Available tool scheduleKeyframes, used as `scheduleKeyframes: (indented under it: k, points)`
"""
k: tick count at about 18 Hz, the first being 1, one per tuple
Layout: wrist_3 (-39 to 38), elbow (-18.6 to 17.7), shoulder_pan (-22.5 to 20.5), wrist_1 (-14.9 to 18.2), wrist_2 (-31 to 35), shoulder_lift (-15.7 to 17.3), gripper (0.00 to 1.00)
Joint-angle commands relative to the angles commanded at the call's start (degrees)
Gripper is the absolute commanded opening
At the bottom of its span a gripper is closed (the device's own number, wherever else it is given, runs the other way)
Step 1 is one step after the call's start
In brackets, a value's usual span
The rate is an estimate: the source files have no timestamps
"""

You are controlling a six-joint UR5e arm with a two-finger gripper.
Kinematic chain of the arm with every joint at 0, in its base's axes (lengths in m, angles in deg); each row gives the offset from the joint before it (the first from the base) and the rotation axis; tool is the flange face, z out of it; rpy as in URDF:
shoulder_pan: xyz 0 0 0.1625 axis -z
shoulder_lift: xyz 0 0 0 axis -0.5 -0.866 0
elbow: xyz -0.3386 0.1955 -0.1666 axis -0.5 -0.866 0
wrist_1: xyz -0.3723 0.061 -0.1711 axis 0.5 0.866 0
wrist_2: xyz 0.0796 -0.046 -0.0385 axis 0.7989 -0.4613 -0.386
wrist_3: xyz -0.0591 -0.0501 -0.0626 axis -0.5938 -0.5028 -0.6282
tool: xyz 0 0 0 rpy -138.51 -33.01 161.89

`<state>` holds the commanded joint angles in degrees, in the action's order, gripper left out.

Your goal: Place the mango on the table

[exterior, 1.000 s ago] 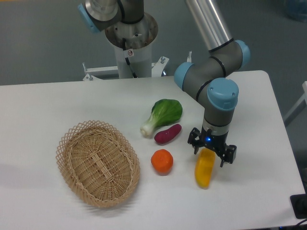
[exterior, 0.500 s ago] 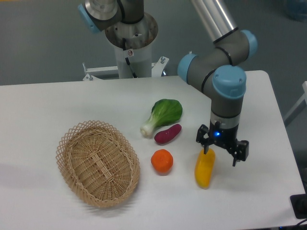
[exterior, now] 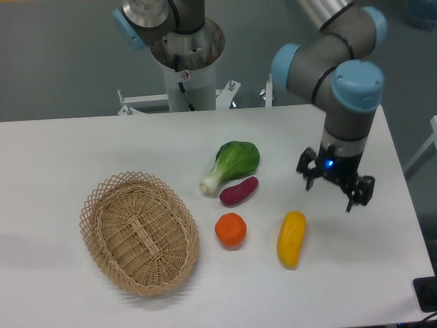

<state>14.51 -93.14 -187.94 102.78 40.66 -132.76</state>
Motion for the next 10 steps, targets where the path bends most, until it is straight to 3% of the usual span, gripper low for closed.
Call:
scheduleKeyframes:
  k: [10]
  points:
    - [1.42, -1.05, -0.09, -0.35, -0.09, -0.18, 1.0]
